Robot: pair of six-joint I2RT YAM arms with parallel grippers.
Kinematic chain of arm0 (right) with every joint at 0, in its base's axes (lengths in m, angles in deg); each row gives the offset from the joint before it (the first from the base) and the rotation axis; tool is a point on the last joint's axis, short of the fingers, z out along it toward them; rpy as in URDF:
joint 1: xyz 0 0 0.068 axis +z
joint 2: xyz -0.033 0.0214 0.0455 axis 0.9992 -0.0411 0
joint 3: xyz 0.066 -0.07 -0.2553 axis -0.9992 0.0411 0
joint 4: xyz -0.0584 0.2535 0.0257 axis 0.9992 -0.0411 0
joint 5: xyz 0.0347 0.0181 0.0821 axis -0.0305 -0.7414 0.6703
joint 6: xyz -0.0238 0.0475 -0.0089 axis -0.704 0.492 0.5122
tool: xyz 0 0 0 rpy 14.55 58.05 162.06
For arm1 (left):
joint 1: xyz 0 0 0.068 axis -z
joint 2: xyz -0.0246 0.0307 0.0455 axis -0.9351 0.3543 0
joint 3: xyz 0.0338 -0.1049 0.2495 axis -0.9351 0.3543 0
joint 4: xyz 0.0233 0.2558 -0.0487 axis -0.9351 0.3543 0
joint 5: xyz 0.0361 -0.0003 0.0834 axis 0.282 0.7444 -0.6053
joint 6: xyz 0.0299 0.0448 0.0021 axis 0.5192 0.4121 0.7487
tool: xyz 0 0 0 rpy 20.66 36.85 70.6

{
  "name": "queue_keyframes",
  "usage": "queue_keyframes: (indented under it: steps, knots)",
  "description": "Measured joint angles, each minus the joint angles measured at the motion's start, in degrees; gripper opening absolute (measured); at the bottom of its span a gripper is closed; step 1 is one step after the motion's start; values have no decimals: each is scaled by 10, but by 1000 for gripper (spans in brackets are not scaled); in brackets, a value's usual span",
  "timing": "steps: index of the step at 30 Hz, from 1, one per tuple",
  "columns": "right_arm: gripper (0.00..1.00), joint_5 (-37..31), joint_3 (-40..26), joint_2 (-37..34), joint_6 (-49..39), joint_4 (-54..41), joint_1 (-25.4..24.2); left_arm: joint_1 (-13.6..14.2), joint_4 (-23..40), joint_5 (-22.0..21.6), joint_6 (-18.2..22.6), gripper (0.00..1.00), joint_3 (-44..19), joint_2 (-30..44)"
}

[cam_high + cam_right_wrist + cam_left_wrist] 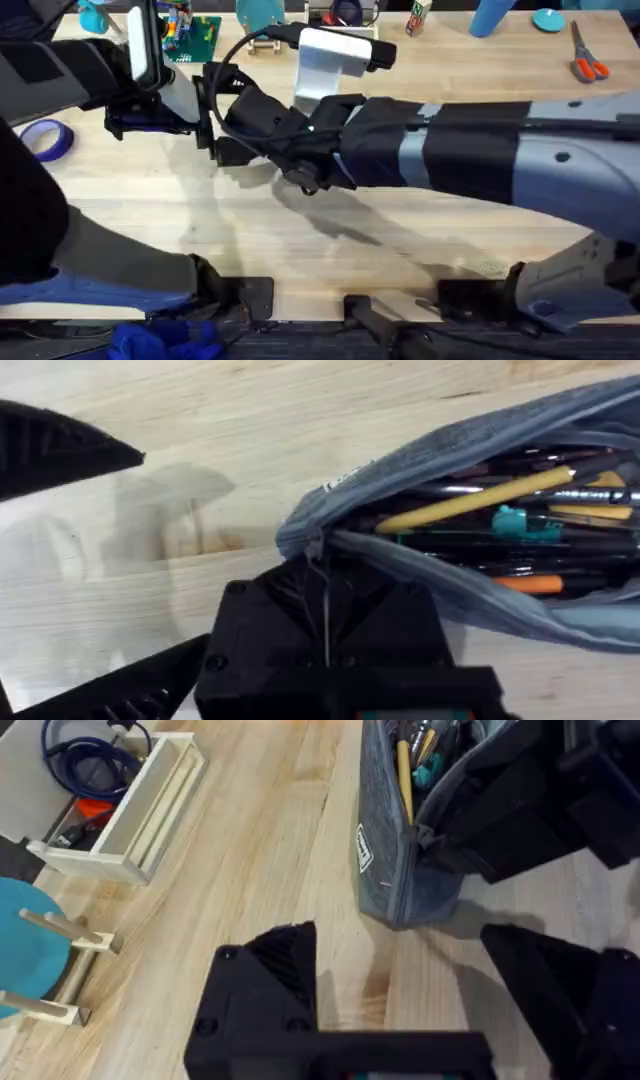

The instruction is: Unzip the bag, pick up the pens from the table one at a time and place them inside, then zip the bag closed.

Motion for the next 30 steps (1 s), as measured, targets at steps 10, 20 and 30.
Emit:
queue_keyframes:
  steps: [10, 20, 30]
  knots:
    - [31, -5, 0, 0, 0, 4, 0, 0, -2, 0, 0, 993, 0, 0]
    - [30, -13, 0, 27, -11, 3, 0, 0, -2, 0, 0, 993, 0, 0]
    - [30, -13, -6, 34, -31, 2, 0, 0, -4, 0, 0, 992, 0, 0]
